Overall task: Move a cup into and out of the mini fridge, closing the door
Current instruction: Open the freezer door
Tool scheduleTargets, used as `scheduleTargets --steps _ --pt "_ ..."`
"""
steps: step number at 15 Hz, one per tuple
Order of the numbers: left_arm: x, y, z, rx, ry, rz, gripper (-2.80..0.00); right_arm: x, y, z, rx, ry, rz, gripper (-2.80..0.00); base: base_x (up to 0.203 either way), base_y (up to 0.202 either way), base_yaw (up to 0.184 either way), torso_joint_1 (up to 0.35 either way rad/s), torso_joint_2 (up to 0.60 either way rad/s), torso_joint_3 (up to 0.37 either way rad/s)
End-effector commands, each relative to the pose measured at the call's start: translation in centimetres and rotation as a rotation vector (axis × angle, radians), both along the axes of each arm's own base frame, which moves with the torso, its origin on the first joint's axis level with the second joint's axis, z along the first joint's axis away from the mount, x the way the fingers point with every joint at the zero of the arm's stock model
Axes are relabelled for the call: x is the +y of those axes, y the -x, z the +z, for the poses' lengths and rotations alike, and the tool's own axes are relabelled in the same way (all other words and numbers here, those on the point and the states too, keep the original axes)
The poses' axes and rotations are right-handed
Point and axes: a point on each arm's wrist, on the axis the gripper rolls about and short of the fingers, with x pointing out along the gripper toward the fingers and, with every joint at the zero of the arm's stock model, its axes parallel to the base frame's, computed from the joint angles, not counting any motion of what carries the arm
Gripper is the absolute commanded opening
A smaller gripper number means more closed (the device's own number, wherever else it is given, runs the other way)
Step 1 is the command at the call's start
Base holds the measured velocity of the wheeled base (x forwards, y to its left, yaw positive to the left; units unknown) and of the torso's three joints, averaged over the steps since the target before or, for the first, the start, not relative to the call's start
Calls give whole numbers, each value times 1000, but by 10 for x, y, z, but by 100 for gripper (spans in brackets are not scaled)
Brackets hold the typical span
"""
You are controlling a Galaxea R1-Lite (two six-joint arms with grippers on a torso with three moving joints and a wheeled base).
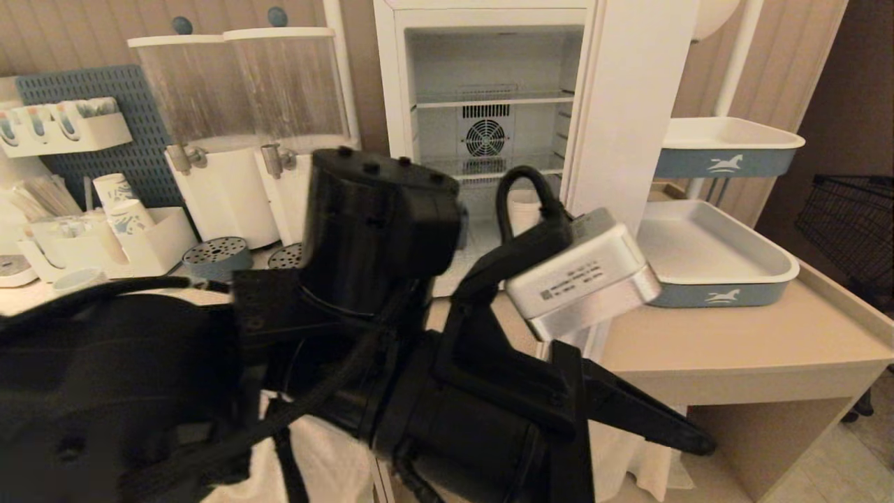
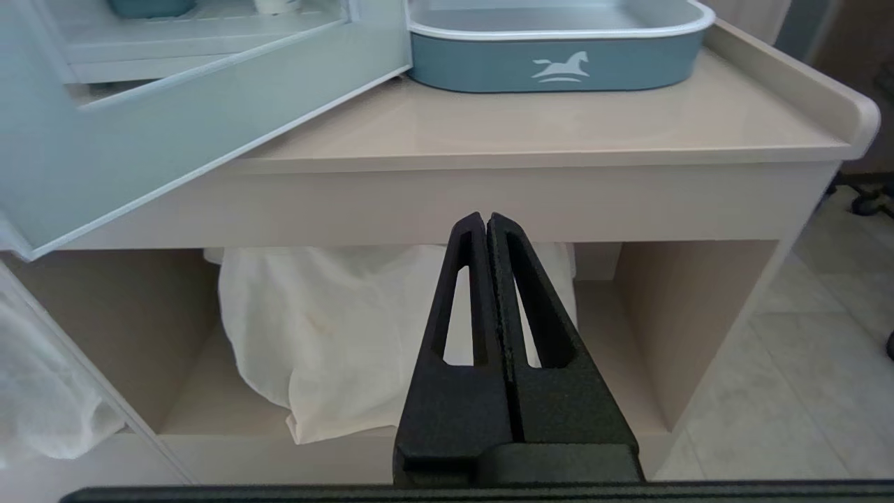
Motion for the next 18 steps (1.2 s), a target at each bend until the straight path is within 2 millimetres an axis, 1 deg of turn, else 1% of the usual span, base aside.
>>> scheduleTargets --steps 1,3,4,5,6,7,9,10,12,14,16,17,18 --pt "39 18 31 -58 86 29 0 0 0 0 1 1 0 -280 0 0 0 0 0 0" --pt "84 37 56 -98 166 85 0 0 0 0 1 1 0 -280 0 0 0 0 0 0" --pt "102 44 62 -103 189 116 0 0 0 0 1 1 0 -280 0 0 0 0 0 0" --pt "118 46 64 -106 199 165 0 0 0 0 1 1 0 -280 0 0 0 0 0 0" --pt "127 42 62 -98 194 213 0 0 0 0 1 1 0 -280 0 0 0 0 0 0" --pt "126 36 57 -84 178 229 0 0 0 0 1 1 0 -280 0 0 0 0 0 0" --pt "111 10 46 -51 131 255 0 0 0 0 1 1 0 -280 0 0 0 0 0 0" --pt "105 -2 44 -44 121 268 0 0 0 0 1 1 0 -280 0 0 0 0 0 0" --pt "89 -33 35 -21 91 289 0 0 0 0 1 1 0 -280 0 0 0 0 0 0" --pt "79 -50 29 -10 75 301 0 0 0 0 1 1 0 -280 0 0 0 0 0 0" --pt "80 -61 24 -5 64 328 0 0 0 0 1 1 0 -280 0 0 0 0 0 0" --pt "80 -68 20 -8 60 342 -280 0 0 0 1 1 0 -280 0 0 0 0 0 0" --pt "80 -75 16 -13 58 355 -280 0 0 0 1 1 0 -280 0 0 0 0 0 0"
